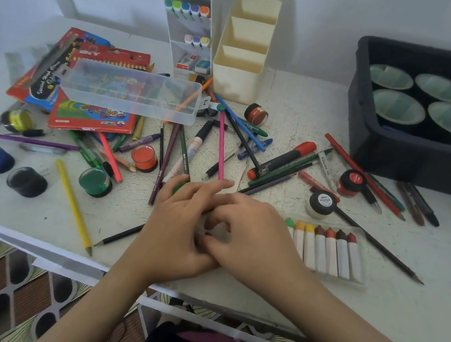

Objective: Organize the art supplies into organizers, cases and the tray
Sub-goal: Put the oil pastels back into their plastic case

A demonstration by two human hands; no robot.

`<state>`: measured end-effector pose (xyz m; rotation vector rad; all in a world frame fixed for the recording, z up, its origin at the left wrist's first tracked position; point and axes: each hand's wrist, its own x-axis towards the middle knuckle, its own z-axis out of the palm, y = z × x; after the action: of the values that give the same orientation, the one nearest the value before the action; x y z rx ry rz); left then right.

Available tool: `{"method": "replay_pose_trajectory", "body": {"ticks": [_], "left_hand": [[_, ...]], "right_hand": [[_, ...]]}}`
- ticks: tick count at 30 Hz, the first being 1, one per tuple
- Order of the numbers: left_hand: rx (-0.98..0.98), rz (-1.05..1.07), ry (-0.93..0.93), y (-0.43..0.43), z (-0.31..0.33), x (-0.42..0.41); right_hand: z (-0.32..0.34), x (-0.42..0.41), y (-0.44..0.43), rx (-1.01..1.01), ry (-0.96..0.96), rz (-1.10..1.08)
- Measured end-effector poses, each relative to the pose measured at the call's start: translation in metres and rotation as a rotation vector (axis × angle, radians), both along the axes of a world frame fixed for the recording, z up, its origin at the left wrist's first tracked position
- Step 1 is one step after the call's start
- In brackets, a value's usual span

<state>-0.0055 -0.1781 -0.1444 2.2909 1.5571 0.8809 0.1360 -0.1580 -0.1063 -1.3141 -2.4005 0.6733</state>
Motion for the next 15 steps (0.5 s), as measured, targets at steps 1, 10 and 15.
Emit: {"method": "replay_pose_trajectory", "body": {"ticks": [1,10,15], "left_hand": [[-0.002,0.0,-0.006,0.0,0.0,-0.001],[-0.025,-0.017,-0.018,0.001,-0.001,-0.002],[-0.044,-0.016,0.022,0.001,0.0,-0.003]], "right_hand": [[0.001,-0.004,0.002,-0.005,-0.029,0.011],[0.003,0.009,0.008,-0.082,-0.016,0.026],[0.007,0.03,0.02,-0.142,0.05,-0.035]]}}
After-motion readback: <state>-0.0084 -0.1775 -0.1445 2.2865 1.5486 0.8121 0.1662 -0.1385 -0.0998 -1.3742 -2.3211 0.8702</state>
